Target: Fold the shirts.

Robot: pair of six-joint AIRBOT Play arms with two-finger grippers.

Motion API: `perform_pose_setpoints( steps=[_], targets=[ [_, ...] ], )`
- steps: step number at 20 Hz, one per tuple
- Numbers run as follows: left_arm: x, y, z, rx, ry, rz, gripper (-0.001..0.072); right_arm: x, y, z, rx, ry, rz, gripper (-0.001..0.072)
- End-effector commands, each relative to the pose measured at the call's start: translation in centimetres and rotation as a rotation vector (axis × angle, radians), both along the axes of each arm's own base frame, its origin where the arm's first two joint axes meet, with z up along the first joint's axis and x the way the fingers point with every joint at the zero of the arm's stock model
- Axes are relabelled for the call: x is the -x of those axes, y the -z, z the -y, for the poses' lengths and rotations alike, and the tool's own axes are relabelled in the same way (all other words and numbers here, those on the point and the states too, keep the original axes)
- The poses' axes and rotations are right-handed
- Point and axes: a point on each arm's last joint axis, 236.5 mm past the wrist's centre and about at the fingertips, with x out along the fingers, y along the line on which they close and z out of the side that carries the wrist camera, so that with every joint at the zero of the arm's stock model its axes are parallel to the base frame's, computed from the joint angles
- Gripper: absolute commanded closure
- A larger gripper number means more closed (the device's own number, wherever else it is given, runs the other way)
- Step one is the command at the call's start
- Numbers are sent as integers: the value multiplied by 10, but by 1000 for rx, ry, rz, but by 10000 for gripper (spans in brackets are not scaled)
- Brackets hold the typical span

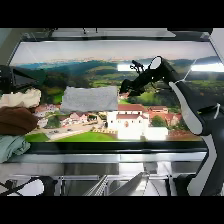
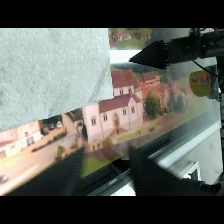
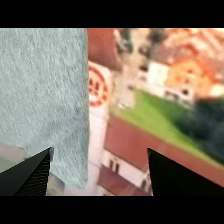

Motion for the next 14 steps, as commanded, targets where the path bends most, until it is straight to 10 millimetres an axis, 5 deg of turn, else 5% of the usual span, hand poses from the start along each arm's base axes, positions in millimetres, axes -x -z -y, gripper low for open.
perform_pose_setpoints(
  steps=[1, 4, 5, 7, 9, 12, 14],
  targets=[
    [-7, 0, 9, -6, 3, 19, 276, -2, 28, -43, -166, 37, -46, 57],
    [-9, -6, 14, -17, 17, 40, 277, 10, 17, -103, -347, 0, -27, 92],
    [-10, -10, 14, -21, 18, 51, 277, 14, 11, -118, -378, -13, -14, 238],
    [-12, -17, 13, -29, 19, 71, 277, 20, -15, -141, -477, -44, 12, 702],
    [-14, -23, 12, -36, 18, 87, 277, 10, -49, -143, -547, -57, 65, 701],
    [-15, -27, 12, -41, 18, 99, 294, -36, -107, -80, -504, 39, 191, 702],
    [-15, -27, 12, -41, 16, 100, 513, -67, -130, 21, -330, 176, 236, 703]
  ],
)
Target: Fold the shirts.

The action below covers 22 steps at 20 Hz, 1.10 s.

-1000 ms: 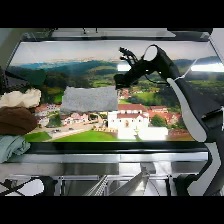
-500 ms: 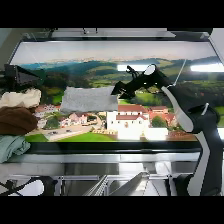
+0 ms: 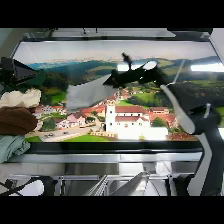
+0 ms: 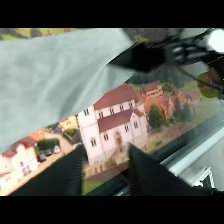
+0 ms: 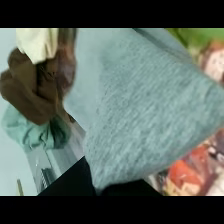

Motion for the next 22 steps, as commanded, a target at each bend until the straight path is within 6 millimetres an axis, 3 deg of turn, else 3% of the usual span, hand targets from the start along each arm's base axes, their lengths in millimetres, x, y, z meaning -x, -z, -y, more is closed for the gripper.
perform_pose_setpoints(
  steps=[1, 3, 6, 8, 10, 13, 16, 19, 22],
  targets=[
    [-2, -3, -1, -3, -7, 10, 533, -33, -38, 151, 228, 228, -10, 703],
    [-6, -3, -3, -5, -22, 20, 534, -14, -53, 267, 409, 343, -62, 703],
    [-10, -4, -4, -6, -35, 30, 535, 33, -84, 395, 497, 589, -94, 704],
    [-10, -4, -4, -7, -35, 30, 535, 93, -67, 465, 573, 759, -194, 703],
    [-10, -4, -5, -7, -38, 33, 535, 163, -24, 513, 639, 902, -321, 703],
    [-9, -4, -4, -6, -33, 28, 535, 266, 38, 564, 676, 1126, -487, 703],
    [-6, -4, -3, -5, -23, 21, 535, 351, 80, 573, 604, 1247, -638, 702],
    [-7, -4, -3, -4, -25, 23, 535, 392, 93, 580, 573, 1319, -682, 700],
    [-7, -4, -3, -5, -24, 22, 535, 403, 89, 589, 563, 1379, -688, 698]
  ],
)
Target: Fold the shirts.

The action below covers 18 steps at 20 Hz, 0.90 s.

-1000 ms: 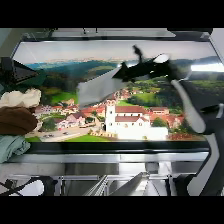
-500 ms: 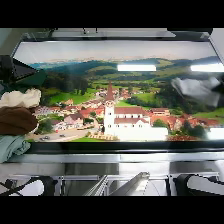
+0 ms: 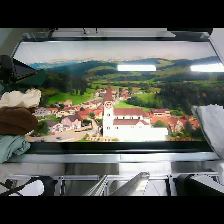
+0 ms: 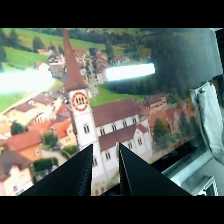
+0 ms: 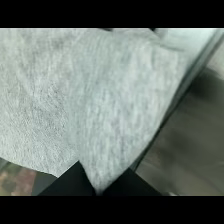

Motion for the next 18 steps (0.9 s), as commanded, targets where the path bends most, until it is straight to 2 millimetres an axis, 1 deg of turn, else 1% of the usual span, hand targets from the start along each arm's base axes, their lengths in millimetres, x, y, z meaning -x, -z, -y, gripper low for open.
perform_pose_setpoints(
  steps=[1, 2, 3, 5, 7, 8, 9, 10, 11, 12, 13, 14, 15, 16, 17, 18],
  targets=[
    [0, 0, 0, -1, 2, 0, 534, 24, 6, -2, -17, 49, -8, 602],
    [0, 0, 0, -1, 2, 1, 534, 24, 6, -5, -32, 52, -7, 282],
    [0, 0, 0, -1, 2, 1, 533, 24, 6, -9, -53, 62, -8, 8],
    [-2, -1, -1, -2, -5, 6, 533, 25, 2, -19, -99, 46, -13, 11],
    [-7, -2, -3, -5, -26, 20, 534, 38, -5, -28, -161, 57, -73, 12],
    [-11, -2, -5, -8, -41, 30, 534, 47, -13, -31, -188, 66, -119, 13],
    [-16, -3, -8, -10, -61, 44, 534, 54, -22, -30, -202, 71, -151, 22],
    [-20, -5, -10, -13, -78, 56, 535, 55, -35, -28, -203, 61, -157, 182],
    [-22, -5, -11, -14, -85, 61, 550, 52, -50, -23, -195, 53, -147, 465],
    [-21, -5, -11, -15, -83, 62, 705, 43, -64, -18, -178, 49, -112, 520],
    [-22, -5, -11, -22, -76, 72, 698, 20, -81, -11, -150, 49, -23, 538],
    [-22, -5, -12, -29, -72, 83, 699, -11, -98, -7, -122, 41, 94, 703],
    [-24, -6, -13, -31, -79, 88, 699, -49, -120, -4, -85, 37, 244, 699],
    [-24, -6, -13, -31, -79, 90, 699, -84, -141, -8, -59, 4, 367, 699],
    [-20, -6, -11, -32, -64, 82, 700, -118, -162, -22, -30, -68, 465, 699],
    [-13, -6, -7, -30, -44, 54, 702, -144, -178, -42, -12, -157, 527, 699]
  ],
)
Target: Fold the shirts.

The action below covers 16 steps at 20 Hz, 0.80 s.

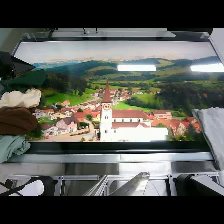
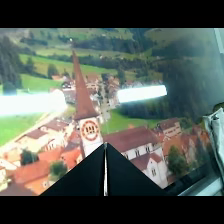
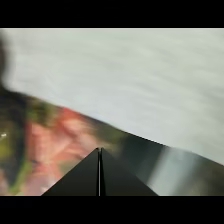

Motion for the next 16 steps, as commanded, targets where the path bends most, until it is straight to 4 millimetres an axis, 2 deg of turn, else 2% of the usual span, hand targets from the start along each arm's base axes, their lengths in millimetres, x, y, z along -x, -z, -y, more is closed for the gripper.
perform_pose_setpoints(
  steps=[1, 2, 3, 4, 6, 7, 9, 11, 13, 16],
  targets=[
    [20, -2, 15, 2, 61, -48, 703, -104, -76, -61, 78, -232, 345, 699],
    [35, -7, 26, -3, 102, -50, 703, -118, -84, -98, 101, -370, 364, 699],
    [51, -10, 39, -16, 123, -43, 703, -126, -91, -144, 127, -519, 373, 699],
    [68, -5, 46, -57, 123, -43, 703, -126, -96, -186, 150, -639, 382, 700],
    [104, 18, 51, -110, 37, -91, 700, -109, -93, -266, 197, -855, 394, 699],
    [125, 30, 60, -105, 17, -92, 699, -94, -83, -292, 213, -932, 374, 700],
    [168, 53, 77, -110, 47, -100, 699, -71, -61, -324, 255, -1028, 337, 699],
    [198, 65, 88, -99, 78, -137, 699, -59, -56, -343, 264, -1100, 343, 699],
    [212, 66, 91, -98, 86, -144, 697, -55, -59, -356, 240, -1136, 362, 699],
    [217, 59, 93, -108, 83, -100, 691, -54, -59, -358, 236, -1142, 365, 699]
  ],
)
